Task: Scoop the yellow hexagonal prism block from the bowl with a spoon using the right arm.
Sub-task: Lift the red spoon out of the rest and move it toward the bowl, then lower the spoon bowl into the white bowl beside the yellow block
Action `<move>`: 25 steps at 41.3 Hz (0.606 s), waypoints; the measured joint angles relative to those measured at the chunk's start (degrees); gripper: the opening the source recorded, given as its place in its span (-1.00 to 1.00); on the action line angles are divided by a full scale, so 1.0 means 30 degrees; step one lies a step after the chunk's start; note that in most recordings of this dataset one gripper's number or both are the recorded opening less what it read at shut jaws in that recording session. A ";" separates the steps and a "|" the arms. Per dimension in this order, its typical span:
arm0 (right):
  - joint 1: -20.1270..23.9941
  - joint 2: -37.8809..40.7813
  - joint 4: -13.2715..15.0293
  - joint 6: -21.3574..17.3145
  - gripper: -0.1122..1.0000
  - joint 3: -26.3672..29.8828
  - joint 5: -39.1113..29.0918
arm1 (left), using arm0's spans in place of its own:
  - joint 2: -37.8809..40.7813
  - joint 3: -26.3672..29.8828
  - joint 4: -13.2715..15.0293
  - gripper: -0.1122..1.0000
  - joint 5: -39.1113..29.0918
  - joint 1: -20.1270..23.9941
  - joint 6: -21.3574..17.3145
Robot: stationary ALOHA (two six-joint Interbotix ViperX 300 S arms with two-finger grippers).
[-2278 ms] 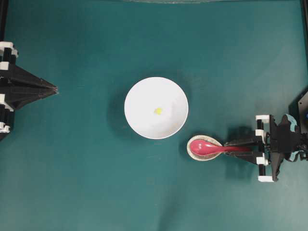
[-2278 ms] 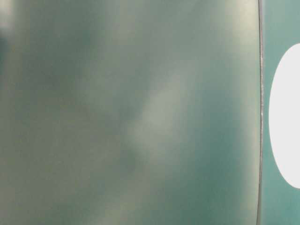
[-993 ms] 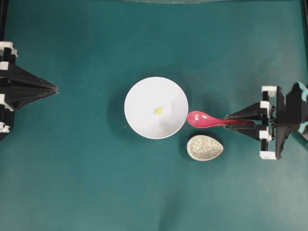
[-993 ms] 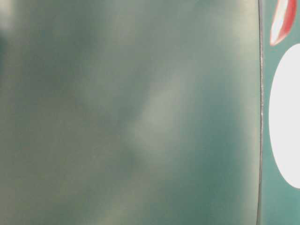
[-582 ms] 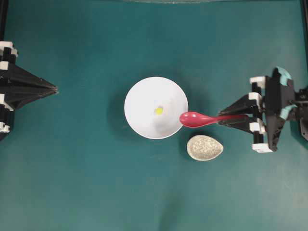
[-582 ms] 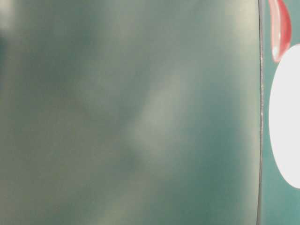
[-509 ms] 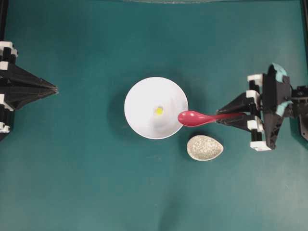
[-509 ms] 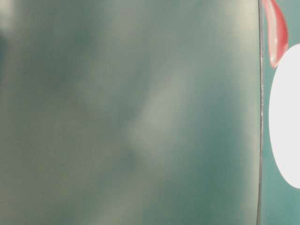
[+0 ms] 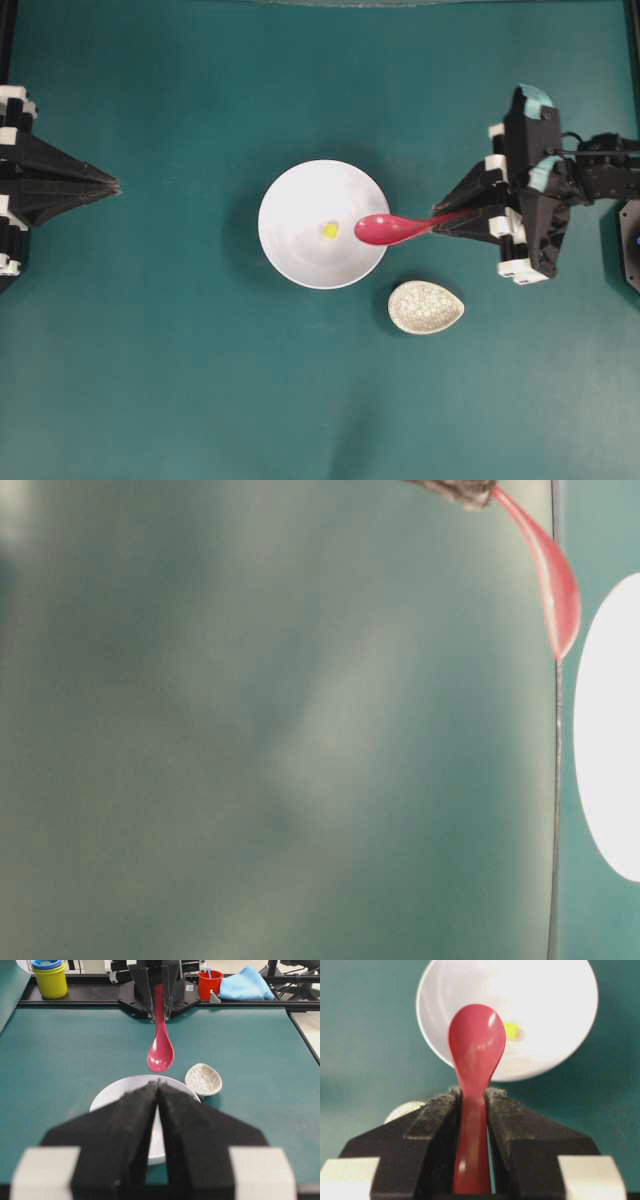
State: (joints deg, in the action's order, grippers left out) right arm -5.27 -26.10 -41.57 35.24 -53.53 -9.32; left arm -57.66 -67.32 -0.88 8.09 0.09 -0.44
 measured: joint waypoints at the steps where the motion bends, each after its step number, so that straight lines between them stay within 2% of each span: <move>1: -0.0059 0.0146 0.0059 0.0000 -0.36 0.0146 -0.0205 | 0.0029 0.0000 0.0000 -0.63 0.0000 0.0000 0.0000; 14: -0.1670 0.2432 0.0264 -0.0029 -0.36 0.2461 -0.3223 | -0.0088 0.0059 -0.0029 -0.63 0.0000 0.0000 -0.0791; 25: -0.2080 0.4131 0.0762 -0.0293 -0.36 0.4482 -0.5273 | -0.0117 0.0059 -0.0059 -0.63 0.0000 0.0000 -0.1025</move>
State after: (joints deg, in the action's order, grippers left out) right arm -11.51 -13.71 -39.29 34.37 -40.08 -25.14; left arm -58.01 -67.15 -1.05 8.09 0.09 -3.52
